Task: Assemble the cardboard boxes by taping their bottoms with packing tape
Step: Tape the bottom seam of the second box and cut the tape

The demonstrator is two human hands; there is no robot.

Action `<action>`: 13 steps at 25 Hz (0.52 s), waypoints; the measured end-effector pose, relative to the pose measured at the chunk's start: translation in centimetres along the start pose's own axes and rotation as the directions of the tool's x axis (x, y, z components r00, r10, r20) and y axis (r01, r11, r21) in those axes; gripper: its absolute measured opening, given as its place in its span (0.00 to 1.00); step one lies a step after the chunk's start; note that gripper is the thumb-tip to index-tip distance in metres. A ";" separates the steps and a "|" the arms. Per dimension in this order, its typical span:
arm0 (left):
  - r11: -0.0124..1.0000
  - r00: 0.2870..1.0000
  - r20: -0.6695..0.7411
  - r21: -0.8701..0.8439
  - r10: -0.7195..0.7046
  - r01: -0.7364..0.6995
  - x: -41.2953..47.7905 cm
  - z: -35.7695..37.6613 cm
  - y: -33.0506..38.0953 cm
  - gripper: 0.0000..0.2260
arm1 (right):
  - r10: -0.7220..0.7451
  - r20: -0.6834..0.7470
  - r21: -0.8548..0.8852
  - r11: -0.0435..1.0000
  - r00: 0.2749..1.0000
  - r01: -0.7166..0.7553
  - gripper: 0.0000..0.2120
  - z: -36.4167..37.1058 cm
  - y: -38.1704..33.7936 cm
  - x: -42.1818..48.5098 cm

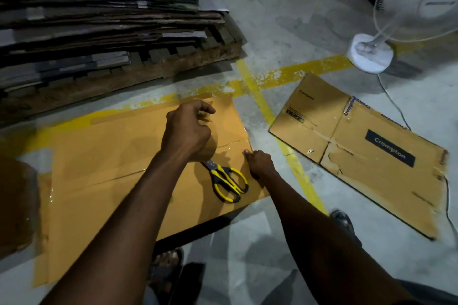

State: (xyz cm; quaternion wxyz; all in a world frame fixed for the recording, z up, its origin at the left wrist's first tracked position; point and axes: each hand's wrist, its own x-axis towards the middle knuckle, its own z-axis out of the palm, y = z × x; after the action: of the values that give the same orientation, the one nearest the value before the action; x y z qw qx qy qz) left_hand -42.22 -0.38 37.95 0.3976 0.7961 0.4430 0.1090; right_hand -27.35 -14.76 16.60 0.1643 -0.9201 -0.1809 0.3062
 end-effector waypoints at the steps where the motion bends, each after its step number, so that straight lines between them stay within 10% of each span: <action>1: 1.000 1.000 -0.003 -0.002 -0.010 0.010 0.0 -0.2 -0.1 0.22 | -0.004 -0.017 0.006 1.000 1.000 0.004 0.24 -0.3 0.5 -0.5; 4: 1.000 1.000 0.001 -0.003 -0.011 0.011 0.1 -0.3 -0.4 0.22 | -0.083 -0.157 0.041 0.995 0.984 0.091 0.21 -0.6 2.5 -3.2; 13: 0.999 0.999 -0.005 0.013 0.034 -0.034 -0.1 1.4 0.8 0.21 | -0.253 0.076 -0.080 0.963 0.965 0.258 0.24 -0.9 10.6 -7.6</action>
State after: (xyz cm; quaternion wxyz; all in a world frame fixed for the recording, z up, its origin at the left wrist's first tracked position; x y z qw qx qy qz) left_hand -41.10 -1.46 37.63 0.3893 0.8058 0.4313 0.1149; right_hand -30.01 -27.53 16.72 0.1553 -0.8849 -0.3168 0.3039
